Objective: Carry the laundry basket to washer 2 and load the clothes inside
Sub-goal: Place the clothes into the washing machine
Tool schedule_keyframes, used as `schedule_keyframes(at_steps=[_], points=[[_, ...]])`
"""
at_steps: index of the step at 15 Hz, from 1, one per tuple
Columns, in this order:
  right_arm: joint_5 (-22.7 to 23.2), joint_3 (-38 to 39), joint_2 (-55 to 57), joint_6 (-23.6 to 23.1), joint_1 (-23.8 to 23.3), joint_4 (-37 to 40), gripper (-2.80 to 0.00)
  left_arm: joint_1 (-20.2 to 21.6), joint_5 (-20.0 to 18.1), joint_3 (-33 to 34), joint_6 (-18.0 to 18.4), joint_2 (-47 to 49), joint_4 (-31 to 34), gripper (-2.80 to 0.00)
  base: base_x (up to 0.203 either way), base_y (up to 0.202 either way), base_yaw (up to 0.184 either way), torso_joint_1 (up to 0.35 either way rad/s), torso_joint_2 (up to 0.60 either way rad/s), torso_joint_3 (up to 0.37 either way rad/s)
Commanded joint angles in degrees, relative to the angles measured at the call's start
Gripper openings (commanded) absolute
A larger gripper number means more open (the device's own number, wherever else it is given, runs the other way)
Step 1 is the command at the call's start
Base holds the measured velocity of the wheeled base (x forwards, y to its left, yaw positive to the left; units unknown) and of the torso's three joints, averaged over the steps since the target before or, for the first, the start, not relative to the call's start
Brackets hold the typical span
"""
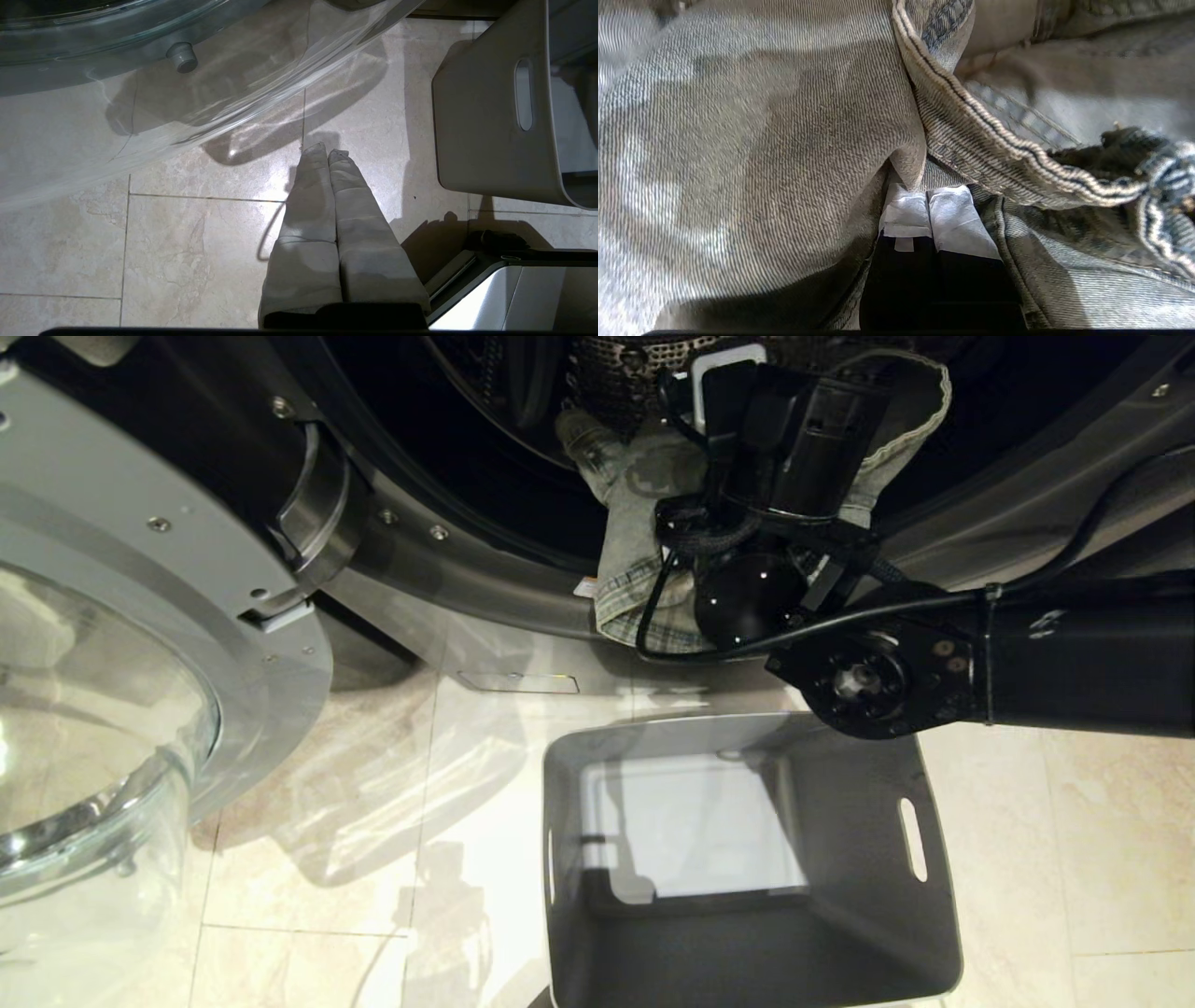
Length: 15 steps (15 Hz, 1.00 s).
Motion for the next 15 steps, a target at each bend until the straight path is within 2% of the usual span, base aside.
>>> schedule_keyframes(at_steps=[1, 4, 6, 7, 9, 10, 13, 15], points=[[-0.3, -3.4, 4.5, -1.5, -0.6, -2.3, -2.8, 0.0, 0.0, 0.0, 0.0, 0.1, 0.0, -2.8, 0.0, 0.0, 0.0, 0.0, 0.0, 0.0], [0.2, -4.1, 6.0, -5.4, -1.1, -13.6, -2.8, 0.0, 0.0, 0.0, 0.0, 0.1, 0.0, -2.8, 0.0, 0.0, 0.0, 0.0, 0.0, 0.0], [2.2, -4.2, 6.4, -11.3, -1.2, -25.8, -2.8, 0.0, 0.0, 0.0, 0.0, 0.1, 0.0, -2.8, 0.0, 0.0, 0.0, 0.0, 0.0, 0.0], [5.8, -4.2, 6.5, -16.3, -1.2, -32.9, -2.8, 0.0, 0.0, 0.0, 0.0, 0.1, 0.0, -2.8, 0.0, 0.0, 0.0, 0.0, 0.0, 0.0], [16.7, -4.2, 6.3, -24.8, -1.1, -42.3, -2.8, 0.0, 0.0, 0.0, 0.0, 0.1, 0.0, -2.8, 0.0, 0.0, 0.0, 0.0, 0.0, 0.0], [19.7, -4.2, 5.7, -26.5, -1.1, -44.4, -2.8, 0.0, 0.0, 0.0, 0.0, 0.1, 0.0, -2.8, 0.0, 0.0, 0.0, 0.0, 0.0, 0.0], [21.0, -4.3, 3.4, -26.5, -1.1, -44.8, -2.8, 0.0, 0.0, 0.0, 0.0, 0.1, 0.0, -2.8, 0.0, 0.0, 0.0, 0.0, 0.0, 0.0], [23.5, -4.4, 1.9, -26.2, -1.0, -45.9, -2.8, 0.0, 0.0, 0.0, 0.0, 0.1, 0.0, -2.8, 0.0, 0.0, 0.0, 0.0, 0.0, 0.0]])
